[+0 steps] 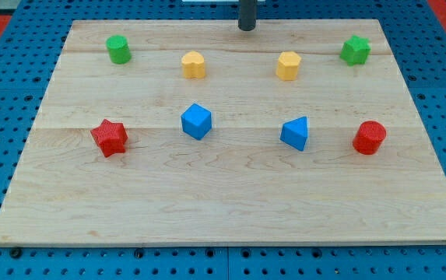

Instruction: Slightly move the yellow hexagon towards the yellow heart

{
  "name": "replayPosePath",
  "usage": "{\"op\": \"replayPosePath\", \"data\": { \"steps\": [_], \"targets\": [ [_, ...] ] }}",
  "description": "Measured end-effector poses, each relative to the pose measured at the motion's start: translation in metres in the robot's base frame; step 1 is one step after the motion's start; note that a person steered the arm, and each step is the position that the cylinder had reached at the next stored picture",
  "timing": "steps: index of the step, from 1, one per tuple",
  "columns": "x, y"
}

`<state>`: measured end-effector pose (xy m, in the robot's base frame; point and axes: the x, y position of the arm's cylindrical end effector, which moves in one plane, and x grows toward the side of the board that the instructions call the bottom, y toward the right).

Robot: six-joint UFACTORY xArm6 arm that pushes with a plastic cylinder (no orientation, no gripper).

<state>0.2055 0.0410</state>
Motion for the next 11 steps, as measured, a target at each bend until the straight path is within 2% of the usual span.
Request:
{"op": "replayPosePath", "data": {
  "steps": [2,4,5,7,9,10,11],
  "targets": [
    [0.002,0.012],
    [0.05,0.089],
    [0.076,0.087],
    [0.085,0.032],
    [0.083,0.122],
    [0.112,0.107],
    [0.118,0.05]
  ]
}}
